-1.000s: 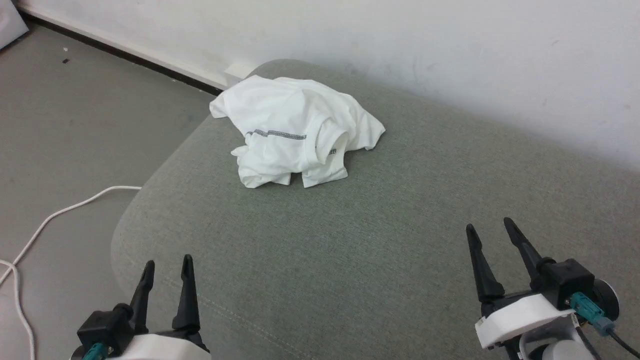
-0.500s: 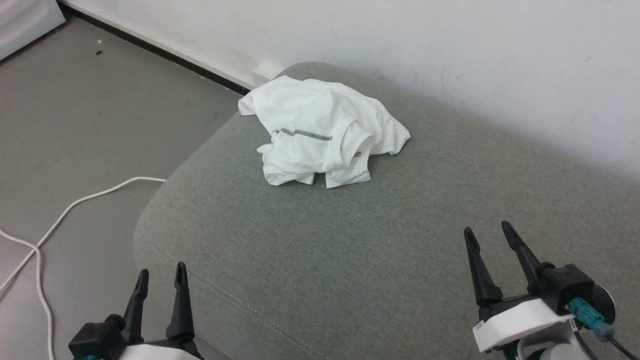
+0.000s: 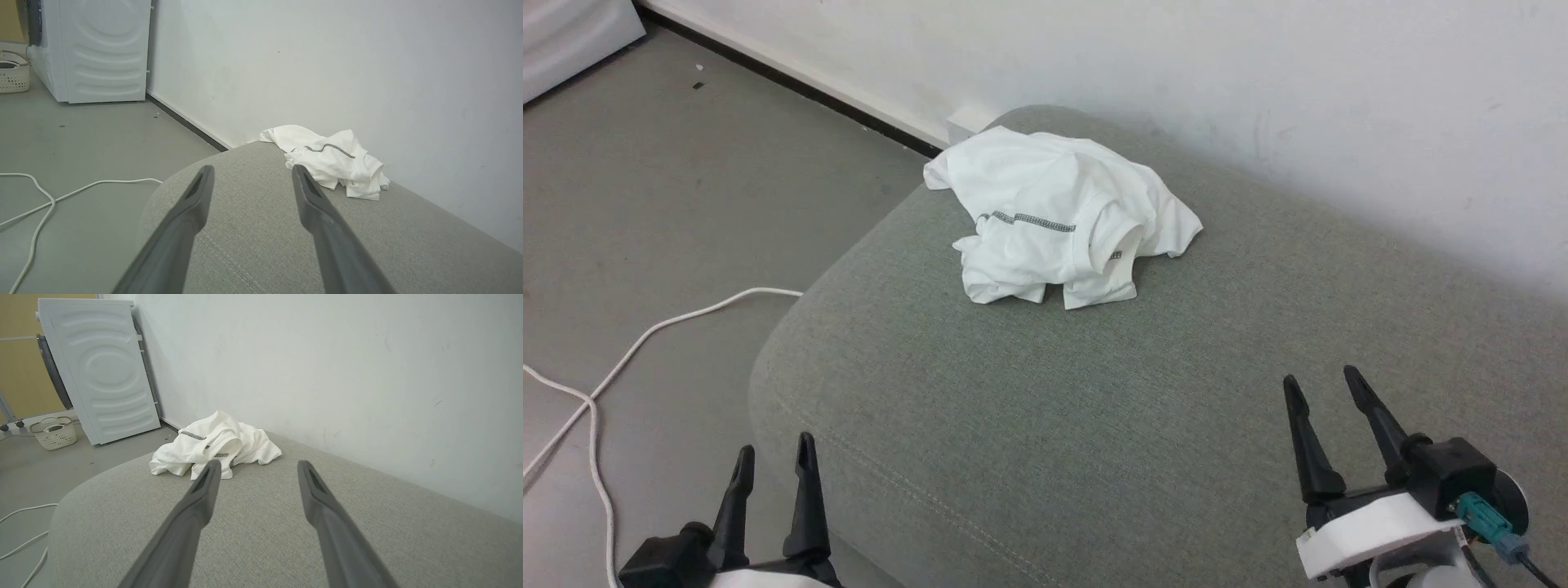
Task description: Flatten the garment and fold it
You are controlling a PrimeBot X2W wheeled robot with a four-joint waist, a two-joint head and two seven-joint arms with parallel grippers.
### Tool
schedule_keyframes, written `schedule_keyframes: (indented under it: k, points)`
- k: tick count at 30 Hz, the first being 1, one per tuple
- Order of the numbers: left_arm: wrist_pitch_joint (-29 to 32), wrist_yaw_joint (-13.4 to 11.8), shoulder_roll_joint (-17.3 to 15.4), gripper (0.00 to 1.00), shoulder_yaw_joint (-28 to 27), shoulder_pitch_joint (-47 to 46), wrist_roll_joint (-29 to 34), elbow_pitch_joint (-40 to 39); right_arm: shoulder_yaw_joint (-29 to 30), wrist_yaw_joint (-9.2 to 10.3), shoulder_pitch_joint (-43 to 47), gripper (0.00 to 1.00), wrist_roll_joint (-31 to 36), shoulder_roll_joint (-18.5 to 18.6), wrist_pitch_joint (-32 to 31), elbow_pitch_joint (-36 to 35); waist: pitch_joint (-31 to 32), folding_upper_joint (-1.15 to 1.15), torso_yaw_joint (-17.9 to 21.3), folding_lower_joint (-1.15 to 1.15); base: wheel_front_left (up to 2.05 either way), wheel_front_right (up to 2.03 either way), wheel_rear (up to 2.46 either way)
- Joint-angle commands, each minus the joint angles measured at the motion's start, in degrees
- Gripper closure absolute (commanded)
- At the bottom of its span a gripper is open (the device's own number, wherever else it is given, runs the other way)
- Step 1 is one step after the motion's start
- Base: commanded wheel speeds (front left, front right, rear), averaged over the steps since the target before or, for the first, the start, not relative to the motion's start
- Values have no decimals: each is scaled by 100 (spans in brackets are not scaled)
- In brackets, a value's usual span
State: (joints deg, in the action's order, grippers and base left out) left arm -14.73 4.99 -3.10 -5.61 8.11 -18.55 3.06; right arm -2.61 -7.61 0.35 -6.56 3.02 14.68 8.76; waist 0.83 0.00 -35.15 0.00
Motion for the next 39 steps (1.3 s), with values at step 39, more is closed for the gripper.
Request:
schedule_keyframes:
  k: [39]
  points:
    - [2225, 249, -2761, 0, 1633, -5978, -2514, 1896, -374, 12, -1287, 0, 1251, -14, -335, -1427, -2791, 0, 1276, 0, 0, 0, 0]
